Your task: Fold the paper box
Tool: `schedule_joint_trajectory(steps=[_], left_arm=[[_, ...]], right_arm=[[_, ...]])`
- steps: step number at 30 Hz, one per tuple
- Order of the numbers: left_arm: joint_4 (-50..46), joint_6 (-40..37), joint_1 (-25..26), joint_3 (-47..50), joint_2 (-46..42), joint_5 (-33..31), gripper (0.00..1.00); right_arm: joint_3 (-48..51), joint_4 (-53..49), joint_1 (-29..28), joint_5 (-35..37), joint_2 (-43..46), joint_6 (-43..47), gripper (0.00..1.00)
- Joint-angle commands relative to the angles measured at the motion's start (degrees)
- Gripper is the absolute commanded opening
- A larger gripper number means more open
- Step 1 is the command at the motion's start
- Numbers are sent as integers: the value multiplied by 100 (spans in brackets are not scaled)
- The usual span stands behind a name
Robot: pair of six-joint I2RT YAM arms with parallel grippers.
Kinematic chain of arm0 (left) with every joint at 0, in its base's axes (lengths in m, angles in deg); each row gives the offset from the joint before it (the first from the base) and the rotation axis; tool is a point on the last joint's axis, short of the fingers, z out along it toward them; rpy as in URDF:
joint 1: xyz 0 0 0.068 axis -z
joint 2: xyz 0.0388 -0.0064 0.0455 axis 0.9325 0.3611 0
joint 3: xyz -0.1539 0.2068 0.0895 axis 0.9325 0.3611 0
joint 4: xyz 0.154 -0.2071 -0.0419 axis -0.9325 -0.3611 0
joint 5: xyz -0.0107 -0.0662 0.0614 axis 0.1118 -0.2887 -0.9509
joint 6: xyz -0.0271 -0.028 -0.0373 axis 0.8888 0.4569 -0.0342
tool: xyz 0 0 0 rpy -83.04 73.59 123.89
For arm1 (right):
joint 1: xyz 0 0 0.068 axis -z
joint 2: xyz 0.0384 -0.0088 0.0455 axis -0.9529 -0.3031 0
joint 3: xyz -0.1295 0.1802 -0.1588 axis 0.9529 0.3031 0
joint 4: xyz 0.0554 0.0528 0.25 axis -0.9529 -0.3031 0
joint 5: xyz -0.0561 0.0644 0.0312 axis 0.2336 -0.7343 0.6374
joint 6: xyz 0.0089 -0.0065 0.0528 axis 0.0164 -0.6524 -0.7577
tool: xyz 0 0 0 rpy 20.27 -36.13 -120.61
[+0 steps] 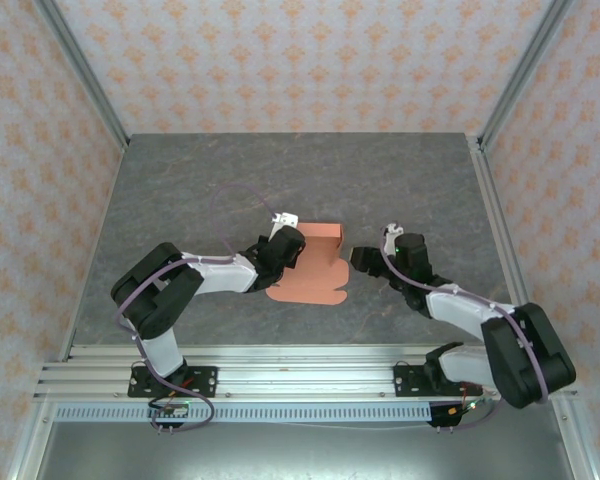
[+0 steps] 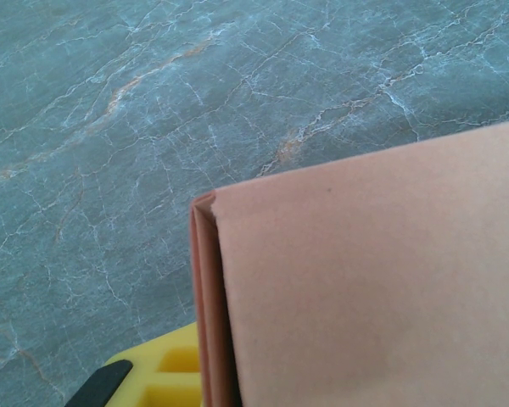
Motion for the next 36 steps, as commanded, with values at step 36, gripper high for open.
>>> schedule_joint_trajectory(steps=[36], left_arm=[[-531, -385, 39, -237, 341, 126, 12]], right_arm=[[-1182, 1797, -793, 820, -2390, 1466, 47]])
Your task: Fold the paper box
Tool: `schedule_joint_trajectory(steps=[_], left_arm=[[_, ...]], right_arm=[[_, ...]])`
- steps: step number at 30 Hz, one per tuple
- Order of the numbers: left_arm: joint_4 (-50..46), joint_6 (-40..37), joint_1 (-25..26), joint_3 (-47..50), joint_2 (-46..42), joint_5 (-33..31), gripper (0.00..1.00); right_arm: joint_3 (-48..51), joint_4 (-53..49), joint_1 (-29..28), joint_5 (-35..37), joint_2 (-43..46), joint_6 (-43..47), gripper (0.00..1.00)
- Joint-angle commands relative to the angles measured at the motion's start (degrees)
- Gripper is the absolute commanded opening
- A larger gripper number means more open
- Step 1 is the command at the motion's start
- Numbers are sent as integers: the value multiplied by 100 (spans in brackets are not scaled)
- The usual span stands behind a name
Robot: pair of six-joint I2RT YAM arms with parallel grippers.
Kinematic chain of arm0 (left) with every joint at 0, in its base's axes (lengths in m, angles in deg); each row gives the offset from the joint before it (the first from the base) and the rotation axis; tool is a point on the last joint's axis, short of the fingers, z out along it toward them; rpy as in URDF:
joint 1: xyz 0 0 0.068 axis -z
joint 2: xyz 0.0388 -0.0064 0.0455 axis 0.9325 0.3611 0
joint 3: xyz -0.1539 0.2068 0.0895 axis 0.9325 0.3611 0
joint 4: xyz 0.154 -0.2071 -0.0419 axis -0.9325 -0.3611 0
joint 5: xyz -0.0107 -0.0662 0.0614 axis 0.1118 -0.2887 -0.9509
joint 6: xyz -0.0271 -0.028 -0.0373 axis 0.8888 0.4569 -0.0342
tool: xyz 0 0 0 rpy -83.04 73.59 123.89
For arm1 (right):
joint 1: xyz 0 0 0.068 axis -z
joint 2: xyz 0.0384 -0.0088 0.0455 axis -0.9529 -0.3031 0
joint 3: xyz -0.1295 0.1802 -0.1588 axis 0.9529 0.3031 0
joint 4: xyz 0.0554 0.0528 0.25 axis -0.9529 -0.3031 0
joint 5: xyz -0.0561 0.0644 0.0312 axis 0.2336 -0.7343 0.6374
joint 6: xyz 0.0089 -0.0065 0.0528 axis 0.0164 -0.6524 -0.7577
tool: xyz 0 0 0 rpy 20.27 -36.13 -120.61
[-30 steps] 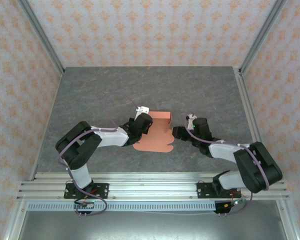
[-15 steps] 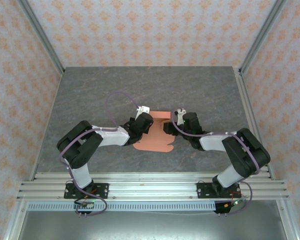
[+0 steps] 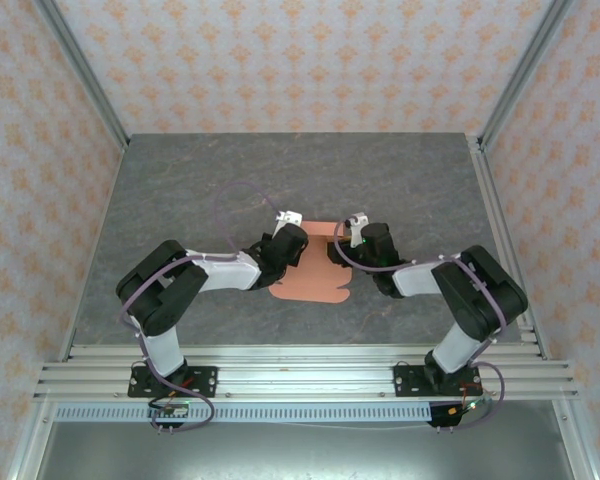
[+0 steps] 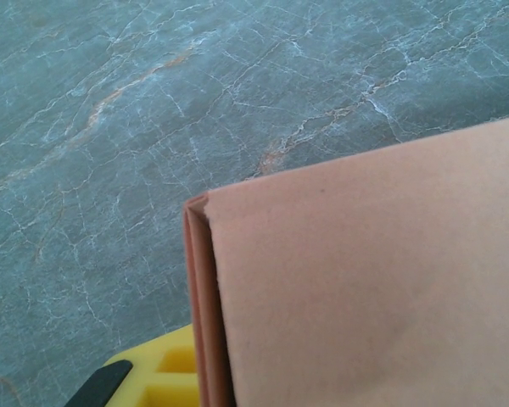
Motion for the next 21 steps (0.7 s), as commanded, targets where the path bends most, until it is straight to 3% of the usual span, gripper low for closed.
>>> schedule_joint_trajectory(steps=[1, 10, 21], left_arm=[[-532, -245, 39, -40, 167, 39, 12], [-606, -171, 39, -71, 162, 43, 12], [-656, -37, 39, -107, 124, 97, 12]], right_arm=[[-175, 340, -16, 211, -121, 230, 45], [-380, 275, -383, 1144, -363, 427, 44], [-365, 604, -390, 1738, -504, 268, 24]])
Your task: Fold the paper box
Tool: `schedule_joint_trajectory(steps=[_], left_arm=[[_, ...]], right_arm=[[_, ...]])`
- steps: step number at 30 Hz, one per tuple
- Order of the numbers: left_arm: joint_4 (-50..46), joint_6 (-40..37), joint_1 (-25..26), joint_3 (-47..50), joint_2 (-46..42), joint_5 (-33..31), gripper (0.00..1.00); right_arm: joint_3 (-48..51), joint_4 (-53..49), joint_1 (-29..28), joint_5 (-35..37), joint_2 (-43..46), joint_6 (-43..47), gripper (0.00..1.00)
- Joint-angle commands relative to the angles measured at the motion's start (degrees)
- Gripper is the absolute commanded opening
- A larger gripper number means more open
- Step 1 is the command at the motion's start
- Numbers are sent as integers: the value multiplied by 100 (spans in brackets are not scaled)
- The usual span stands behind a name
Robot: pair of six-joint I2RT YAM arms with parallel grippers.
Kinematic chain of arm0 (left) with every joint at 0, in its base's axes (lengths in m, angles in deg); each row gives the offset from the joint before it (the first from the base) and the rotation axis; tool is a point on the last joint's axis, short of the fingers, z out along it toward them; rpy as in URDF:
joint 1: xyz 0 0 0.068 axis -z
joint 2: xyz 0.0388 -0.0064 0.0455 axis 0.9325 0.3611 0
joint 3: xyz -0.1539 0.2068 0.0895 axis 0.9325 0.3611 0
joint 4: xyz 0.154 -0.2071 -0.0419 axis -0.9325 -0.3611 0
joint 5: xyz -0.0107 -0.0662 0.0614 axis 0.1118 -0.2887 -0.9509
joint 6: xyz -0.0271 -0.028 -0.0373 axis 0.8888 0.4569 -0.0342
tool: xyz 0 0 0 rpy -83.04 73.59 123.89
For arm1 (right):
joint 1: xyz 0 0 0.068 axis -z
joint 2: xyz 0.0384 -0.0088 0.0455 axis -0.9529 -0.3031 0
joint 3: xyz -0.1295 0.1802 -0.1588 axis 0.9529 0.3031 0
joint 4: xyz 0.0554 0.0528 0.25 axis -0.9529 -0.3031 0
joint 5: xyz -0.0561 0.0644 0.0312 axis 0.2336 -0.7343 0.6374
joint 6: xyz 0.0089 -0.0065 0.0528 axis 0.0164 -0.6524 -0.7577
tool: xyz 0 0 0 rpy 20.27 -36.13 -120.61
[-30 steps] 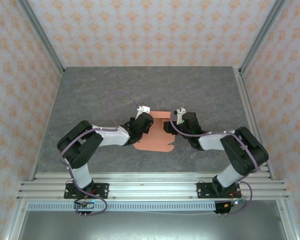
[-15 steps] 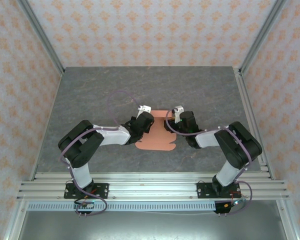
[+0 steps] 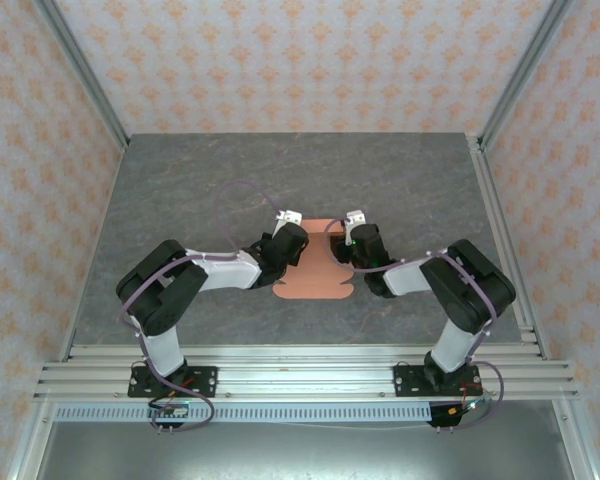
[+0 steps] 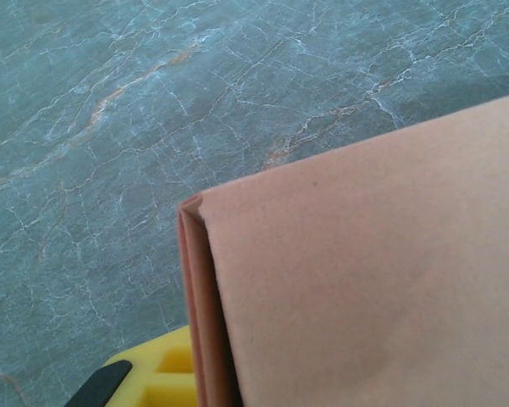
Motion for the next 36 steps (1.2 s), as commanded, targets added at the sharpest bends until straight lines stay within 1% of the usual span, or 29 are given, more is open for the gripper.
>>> schedule_joint_trajectory(steps=[1, 3, 6, 7, 9, 11, 14, 16, 19, 22, 25, 30, 34, 36], left_arm=[[-539, -67, 49, -63, 108, 100, 12], [-607, -12, 50, -108, 109, 99, 12], [-646, 79, 49, -145, 102, 111, 12], [-648, 109, 50, -150, 91, 111, 12], [-613, 156, 49, -139, 95, 109, 11], [-617, 200, 50, -153, 97, 59, 9], [-664, 282, 49, -187, 142, -35, 8], [-724, 386, 41, -239, 182, -87, 7], [-985, 649, 41, -393, 205, -198, 1], [-1470, 984, 46, -643, 136, -200, 0], [-2190, 1351, 41, -1009, 74, -77, 0], [-3692, 1669, 34, -1837, 138, 251, 0], [-4498, 1777, 9, -2054, 14, 386, 0], [-4828, 1990, -25, -2033, -140, 508, 0]], right_arm=[[-172, 297, -38, 332, -113, -18, 22], [-205, 279, -58, 447, -100, -25, 22], [-255, 222, -163, 771, -123, 43, 11], [-295, 173, -230, 922, -159, 89, 10], [-403, 61, -351, 1308, -238, 156, 9], [-476, 9, -447, 1515, -310, 174, 8], [-517, -43, -460, 1583, -362, 57, 5], [-551, -149, -467, 1588, -327, 16, 1], [-646, -653, -506, 1590, -98, -102, 0], [-733, -1324, -535, 1604, 302, -322, 0], [-995, -2327, -539, 1657, 619, -634, 0], [-1919, -4576, -539, 1499, 701, -1267, 0], [-2269, -5668, -717, 1520, 818, -1627, 0], [-2516, -6294, -832, 1505, 834, -1798, 0]])
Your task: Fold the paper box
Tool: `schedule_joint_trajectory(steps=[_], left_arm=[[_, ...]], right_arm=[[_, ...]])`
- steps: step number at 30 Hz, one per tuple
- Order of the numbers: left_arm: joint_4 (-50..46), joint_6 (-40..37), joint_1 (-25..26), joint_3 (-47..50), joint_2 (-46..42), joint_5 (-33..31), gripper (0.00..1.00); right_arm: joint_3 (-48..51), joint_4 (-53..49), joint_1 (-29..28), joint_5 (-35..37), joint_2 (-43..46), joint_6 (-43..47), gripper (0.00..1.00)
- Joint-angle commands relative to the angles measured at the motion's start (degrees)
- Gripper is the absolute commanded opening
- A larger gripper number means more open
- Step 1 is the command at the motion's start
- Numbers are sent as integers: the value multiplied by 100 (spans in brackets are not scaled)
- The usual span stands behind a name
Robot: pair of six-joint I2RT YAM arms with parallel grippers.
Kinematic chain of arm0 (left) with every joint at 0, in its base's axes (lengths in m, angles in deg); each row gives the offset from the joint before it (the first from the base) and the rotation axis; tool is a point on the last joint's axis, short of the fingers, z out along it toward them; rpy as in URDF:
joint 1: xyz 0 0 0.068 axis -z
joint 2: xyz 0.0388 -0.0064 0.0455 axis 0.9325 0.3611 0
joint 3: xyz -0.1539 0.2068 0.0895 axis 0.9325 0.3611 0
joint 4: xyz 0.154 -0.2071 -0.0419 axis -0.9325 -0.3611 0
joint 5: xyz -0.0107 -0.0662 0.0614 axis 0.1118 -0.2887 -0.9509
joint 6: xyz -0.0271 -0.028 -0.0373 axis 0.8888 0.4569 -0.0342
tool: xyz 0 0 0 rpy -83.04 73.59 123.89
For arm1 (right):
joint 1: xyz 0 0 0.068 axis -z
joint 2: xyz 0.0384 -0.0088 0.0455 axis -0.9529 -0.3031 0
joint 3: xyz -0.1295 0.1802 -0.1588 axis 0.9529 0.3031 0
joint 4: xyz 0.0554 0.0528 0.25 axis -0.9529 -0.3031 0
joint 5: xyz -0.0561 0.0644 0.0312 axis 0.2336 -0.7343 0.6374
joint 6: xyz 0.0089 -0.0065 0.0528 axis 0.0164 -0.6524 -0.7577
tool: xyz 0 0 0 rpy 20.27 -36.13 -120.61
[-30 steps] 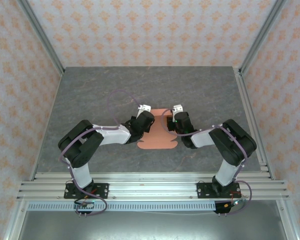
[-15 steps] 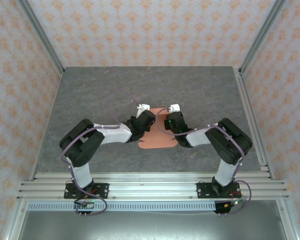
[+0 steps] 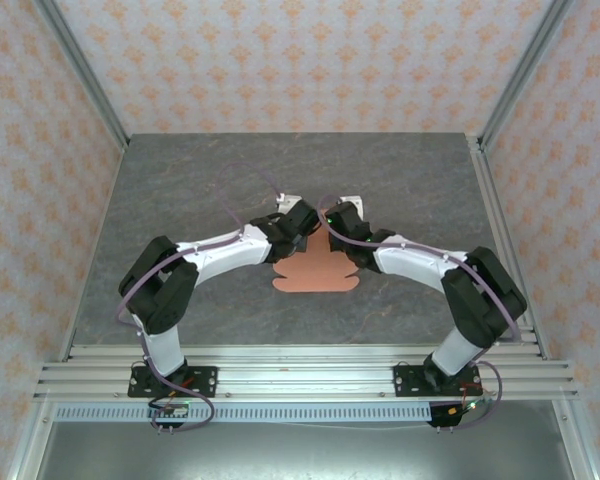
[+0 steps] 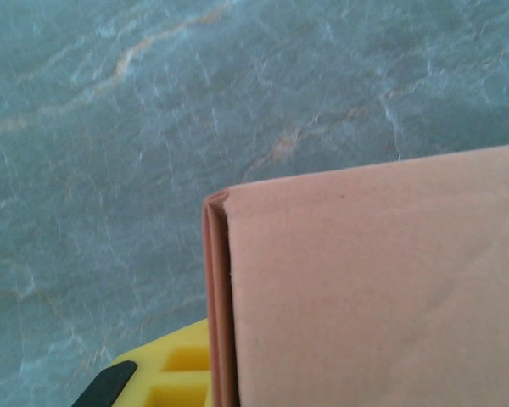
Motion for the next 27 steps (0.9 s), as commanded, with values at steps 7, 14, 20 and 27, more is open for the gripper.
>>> schedule_joint_trajectory(steps=[7, 14, 20, 27], left_arm=[[-2184, 440, -64, 82, -521, 424, 0], [-2500, 756, -163, 176, -396, -27, 0], [-2572, 907, -197, 91, 53, -543, 0], [-2481, 896, -180, -140, 594, -660, 2]], right_arm=[[-576, -2269, -537, -197, 243, -999, 0], [-766, -2764, -840, 65, 22, -1413, 0], [-812, -2938, -933, 220, -133, -1605, 0], [-1023, -2926, -937, 1, -546, -1551, 0]])
